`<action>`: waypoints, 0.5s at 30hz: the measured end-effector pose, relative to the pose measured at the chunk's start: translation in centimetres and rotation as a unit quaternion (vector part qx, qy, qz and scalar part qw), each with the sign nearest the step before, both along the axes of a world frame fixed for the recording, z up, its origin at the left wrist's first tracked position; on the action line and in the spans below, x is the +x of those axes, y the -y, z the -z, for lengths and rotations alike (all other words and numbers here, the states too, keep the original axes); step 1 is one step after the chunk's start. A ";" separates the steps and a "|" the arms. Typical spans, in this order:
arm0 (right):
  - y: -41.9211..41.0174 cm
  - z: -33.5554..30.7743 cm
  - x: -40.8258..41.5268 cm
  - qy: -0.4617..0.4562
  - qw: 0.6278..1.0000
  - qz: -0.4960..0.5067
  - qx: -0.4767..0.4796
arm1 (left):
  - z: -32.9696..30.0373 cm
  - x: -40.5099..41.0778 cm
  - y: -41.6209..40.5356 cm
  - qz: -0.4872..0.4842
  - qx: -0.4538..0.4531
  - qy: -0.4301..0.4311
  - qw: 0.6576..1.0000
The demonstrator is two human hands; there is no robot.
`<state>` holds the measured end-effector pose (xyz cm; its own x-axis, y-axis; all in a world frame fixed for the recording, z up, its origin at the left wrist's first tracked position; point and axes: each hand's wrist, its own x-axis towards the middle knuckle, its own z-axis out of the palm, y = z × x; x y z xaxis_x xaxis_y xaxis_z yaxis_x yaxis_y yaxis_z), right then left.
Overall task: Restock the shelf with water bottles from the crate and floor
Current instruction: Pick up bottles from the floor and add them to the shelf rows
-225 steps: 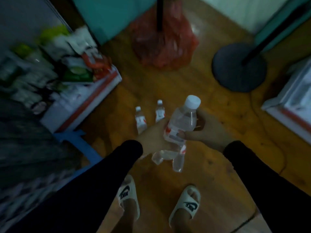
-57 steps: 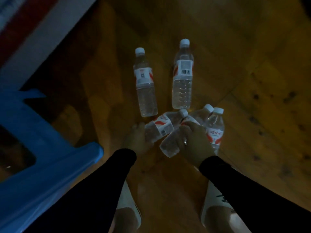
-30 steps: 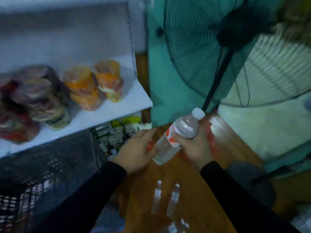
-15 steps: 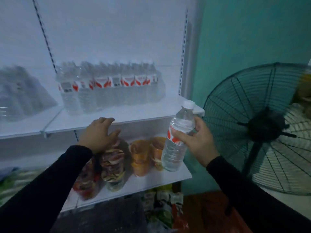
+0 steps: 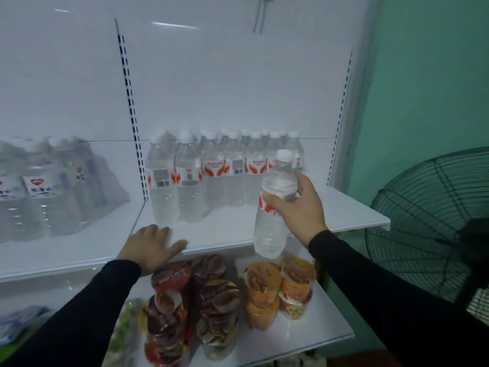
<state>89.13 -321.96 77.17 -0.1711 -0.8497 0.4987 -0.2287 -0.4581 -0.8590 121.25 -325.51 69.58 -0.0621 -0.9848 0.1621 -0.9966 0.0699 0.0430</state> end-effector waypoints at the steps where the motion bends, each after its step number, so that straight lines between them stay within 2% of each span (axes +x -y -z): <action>1: 1.0 -0.4 0.8 -0.009 1.000 0.003 -0.001 | 0.1 0.1 0.2 0.009 -0.015 0.008 1.000; 6: 5.4 -1.9 4.3 -0.025 1.000 0.010 -0.001 | 0.8 0.2 0.5 0.015 -0.069 -0.015 0.997; 15: 8.0 -0.9 7.8 -0.071 0.997 0.006 -0.013 | 1.4 0.5 1.3 0.019 -0.075 0.008 0.997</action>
